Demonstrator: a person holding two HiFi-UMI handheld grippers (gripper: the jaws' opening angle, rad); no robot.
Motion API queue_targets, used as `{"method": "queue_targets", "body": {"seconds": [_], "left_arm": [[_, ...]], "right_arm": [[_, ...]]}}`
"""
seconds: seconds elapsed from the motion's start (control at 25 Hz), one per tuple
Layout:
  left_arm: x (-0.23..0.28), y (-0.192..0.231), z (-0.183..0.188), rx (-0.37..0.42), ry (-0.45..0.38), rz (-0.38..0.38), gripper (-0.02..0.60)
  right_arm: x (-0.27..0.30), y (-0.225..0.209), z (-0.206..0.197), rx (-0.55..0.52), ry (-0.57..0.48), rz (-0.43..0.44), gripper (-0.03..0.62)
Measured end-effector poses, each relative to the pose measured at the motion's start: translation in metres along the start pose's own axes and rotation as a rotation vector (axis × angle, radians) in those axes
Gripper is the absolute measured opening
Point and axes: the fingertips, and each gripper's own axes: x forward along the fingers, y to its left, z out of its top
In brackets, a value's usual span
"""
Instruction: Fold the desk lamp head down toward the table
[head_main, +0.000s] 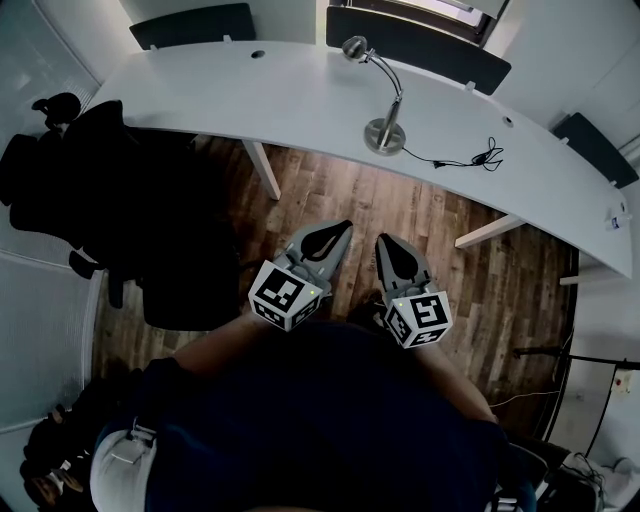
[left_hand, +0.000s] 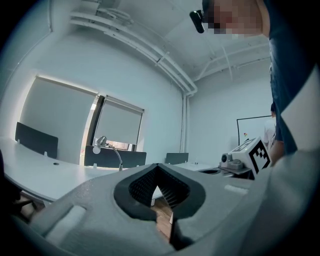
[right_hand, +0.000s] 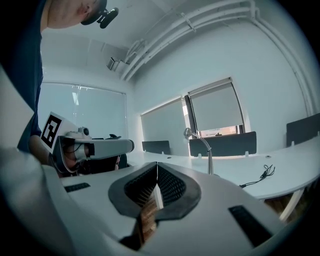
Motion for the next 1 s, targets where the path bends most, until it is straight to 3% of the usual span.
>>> {"method": "queue_targets", "body": {"seconds": [0.32, 0.68, 0.84, 1.0], "left_arm": [[0.068, 0.037, 0.003, 0.029, -0.003, 0.035, -0.002], [0.172, 0.093, 0.015, 0.053, 0.019, 0.185, -0.002], [0.196, 0.112, 0.015, 0.049, 0.021, 0.23, -0.002], [0.21, 0.126, 0.015, 0.057, 0.033, 0.22, -0.002]], "right_arm": [[0.057, -0.069, 0.005, 0.0, 0.011, 0.046, 0.011], [0.122, -0.178, 0.017, -0.023, 0.051, 0.134, 0.011], [0.146, -0.205, 0.012, -0.034, 0.081, 0.151, 0.011], [0.166, -0.218, 0.011, -0.033, 0.095, 0.138, 0.016]]}}
